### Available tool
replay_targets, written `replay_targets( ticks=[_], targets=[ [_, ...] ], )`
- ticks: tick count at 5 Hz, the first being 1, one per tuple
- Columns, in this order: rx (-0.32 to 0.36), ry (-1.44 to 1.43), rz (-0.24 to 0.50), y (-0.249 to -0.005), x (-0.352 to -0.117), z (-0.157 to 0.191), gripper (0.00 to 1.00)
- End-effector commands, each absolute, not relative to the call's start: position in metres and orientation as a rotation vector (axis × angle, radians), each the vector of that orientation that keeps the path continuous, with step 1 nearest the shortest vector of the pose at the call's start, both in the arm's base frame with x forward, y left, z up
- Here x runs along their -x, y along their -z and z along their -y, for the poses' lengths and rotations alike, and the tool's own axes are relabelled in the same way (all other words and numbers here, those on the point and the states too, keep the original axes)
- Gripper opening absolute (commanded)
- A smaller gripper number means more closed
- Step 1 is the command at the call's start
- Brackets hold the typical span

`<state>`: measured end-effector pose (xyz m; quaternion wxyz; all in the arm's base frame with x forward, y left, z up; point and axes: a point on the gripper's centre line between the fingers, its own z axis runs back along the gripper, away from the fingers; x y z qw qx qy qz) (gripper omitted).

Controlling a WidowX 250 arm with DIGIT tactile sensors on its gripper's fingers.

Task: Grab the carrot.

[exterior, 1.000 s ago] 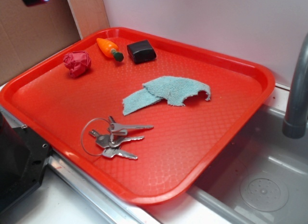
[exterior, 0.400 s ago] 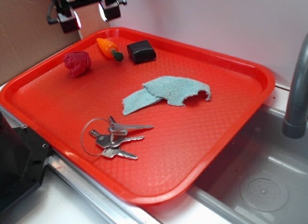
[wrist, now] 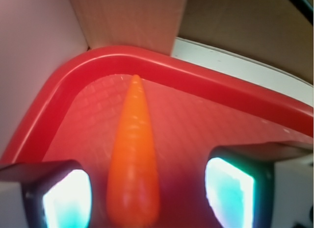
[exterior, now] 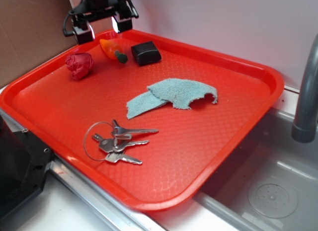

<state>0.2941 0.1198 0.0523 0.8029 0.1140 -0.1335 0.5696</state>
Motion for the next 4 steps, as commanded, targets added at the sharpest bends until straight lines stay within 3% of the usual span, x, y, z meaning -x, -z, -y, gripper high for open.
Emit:
replay_targets(
  ticks=[1,2,3,4],
  targets=[
    [-0.222,-1.24,0.303,-0.0449,-0.3041,-0.1412,1.0],
    [-0.223,-1.237,0.297,-0.0403,-0.3027,-0.1402,0.2],
    [-0.225,-1.243,0.291,-0.0383,-0.3014,-0.1386,0.0],
    [-0.217,-1.251,0.285,-0.0422,-0.2984,-0.1366,0.0]
  ],
)
